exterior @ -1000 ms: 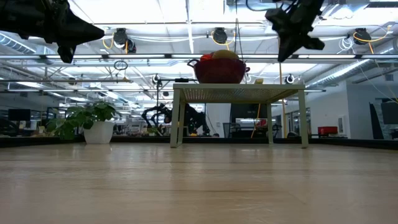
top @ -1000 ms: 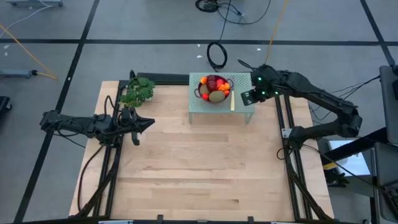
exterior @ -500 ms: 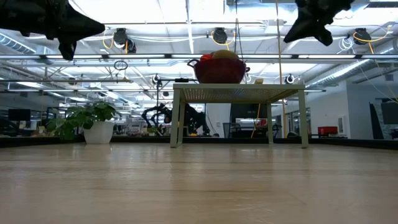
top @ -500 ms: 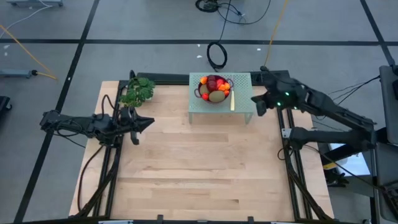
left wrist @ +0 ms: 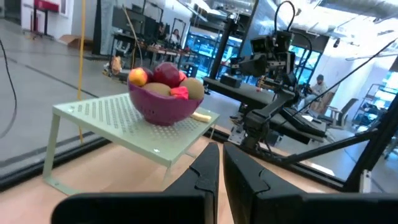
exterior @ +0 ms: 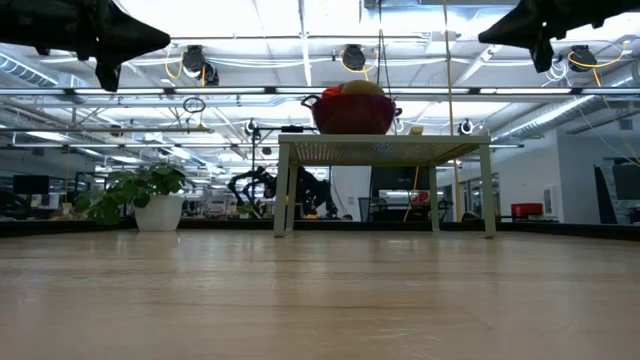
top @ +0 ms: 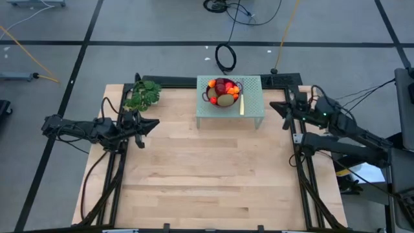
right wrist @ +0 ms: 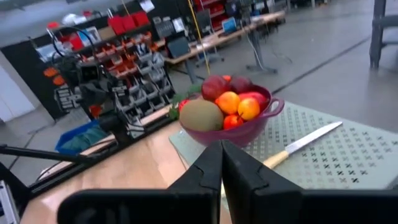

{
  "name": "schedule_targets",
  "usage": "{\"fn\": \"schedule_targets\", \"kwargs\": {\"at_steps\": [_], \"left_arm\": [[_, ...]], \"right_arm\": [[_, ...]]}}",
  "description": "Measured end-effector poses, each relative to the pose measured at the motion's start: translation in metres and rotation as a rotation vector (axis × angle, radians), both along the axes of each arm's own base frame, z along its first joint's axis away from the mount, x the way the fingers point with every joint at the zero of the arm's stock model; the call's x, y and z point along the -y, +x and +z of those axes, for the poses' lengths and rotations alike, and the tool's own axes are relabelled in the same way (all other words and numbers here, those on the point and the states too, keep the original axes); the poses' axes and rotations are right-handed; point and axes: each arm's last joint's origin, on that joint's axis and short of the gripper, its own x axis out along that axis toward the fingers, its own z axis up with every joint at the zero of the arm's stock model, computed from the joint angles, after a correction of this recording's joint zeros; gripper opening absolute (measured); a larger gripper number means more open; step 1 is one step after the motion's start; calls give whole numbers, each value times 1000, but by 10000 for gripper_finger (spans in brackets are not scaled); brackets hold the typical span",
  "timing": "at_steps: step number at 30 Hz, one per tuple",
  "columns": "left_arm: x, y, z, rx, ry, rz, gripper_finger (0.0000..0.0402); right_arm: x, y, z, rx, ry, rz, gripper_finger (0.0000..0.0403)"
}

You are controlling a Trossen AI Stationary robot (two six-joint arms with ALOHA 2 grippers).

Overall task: Pick & Place Fruit
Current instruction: Return To Home Position

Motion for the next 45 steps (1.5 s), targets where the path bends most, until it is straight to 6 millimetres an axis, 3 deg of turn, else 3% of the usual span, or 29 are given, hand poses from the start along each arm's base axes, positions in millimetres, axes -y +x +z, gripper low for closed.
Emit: {"fn": "schedule_targets", "kwargs": {"at_steps": [7, 19, 29, 45], "left_arm": [[-1, 0, 0, -12, 45, 47, 21], [-2, -1, 0, -30, 85, 82, 21], [-2, -1, -2, -68, 138, 91, 21], [-1, 0, -7, -123, 160, 41, 21]], "right_arm": [[-5, -13, -7, 41, -48, 2, 0], [-5, -17, -53, -12, -83, -44, 0], [-10, -28, -71, 86, -162, -49, 0], [-3, -10, -109, 116, -128, -18, 0]]}}
